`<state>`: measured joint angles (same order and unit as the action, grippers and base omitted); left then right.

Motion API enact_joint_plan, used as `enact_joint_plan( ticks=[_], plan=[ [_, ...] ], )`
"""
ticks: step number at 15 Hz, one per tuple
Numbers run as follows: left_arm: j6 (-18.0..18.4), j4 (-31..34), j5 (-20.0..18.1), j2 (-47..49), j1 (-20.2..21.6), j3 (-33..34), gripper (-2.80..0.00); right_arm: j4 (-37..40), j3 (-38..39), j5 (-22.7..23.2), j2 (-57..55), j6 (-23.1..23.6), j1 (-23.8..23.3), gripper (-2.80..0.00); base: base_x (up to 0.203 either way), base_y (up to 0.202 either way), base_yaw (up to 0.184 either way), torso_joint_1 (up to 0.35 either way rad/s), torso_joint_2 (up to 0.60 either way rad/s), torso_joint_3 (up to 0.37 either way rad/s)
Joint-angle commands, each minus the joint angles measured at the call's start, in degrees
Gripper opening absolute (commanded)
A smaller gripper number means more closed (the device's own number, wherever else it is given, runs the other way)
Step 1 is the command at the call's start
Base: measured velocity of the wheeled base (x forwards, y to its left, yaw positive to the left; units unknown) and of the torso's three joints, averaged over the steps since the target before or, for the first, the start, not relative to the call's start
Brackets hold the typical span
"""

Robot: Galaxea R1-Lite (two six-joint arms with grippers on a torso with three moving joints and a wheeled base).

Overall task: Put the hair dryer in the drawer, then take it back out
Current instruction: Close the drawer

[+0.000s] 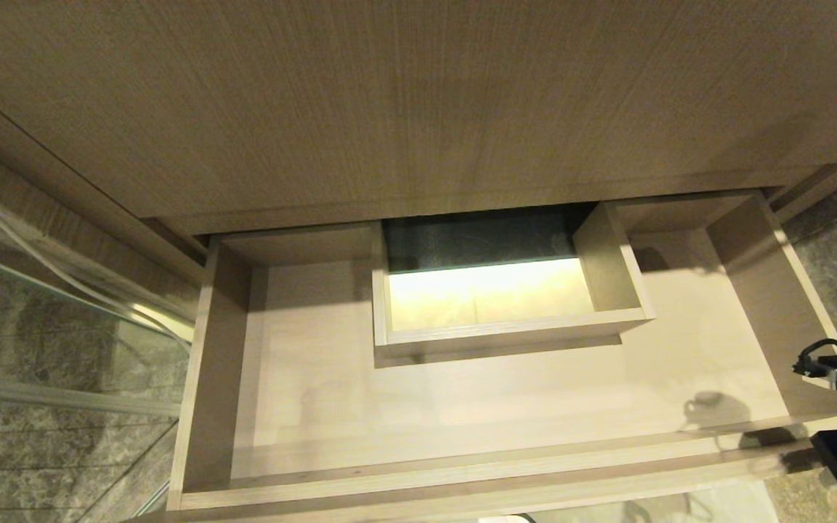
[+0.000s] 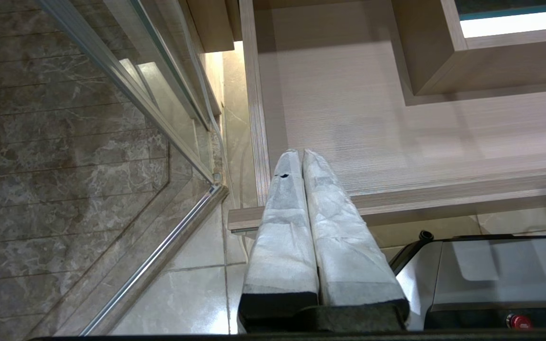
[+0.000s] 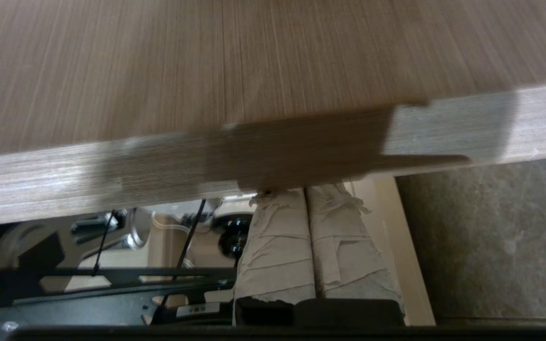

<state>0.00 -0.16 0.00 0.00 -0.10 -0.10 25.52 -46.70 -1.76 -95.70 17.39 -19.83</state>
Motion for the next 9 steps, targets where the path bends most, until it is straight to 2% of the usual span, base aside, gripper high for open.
enact_joint_plan(
  ticks=[1,3,6,9],
  plan=[
    [0.0,0.0,0.0,0.0,0.0,0.0,-2.8,-0.7,-0.6,0.1,-1.2,0.1,0.0,-2.8,0.0,0.0,0.0,0.0,0.0,0.0],
    [0.0,0.0,0.0,0.1,0.0,0.0,-2.8,-0.2,-0.1,0.5,1.1,0.1,-0.4,-2.8,0.0,0.0,0.0,0.0,0.0,0.0],
    [0.0,0.0,0.0,0.1,0.0,0.0,-2.8,-3.0,-0.9,4.2,3.1,0.3,-1.1,-2.8,0.0,0.0,0.0,0.0,0.0,0.0],
    [0.0,0.0,0.0,0.1,0.0,0.0,-2.8,-13.4,-2.8,6.9,5.2,0.3,-1.0,-2.8,0.0,0.0,0.0,0.0,0.0,0.0]
  ],
)
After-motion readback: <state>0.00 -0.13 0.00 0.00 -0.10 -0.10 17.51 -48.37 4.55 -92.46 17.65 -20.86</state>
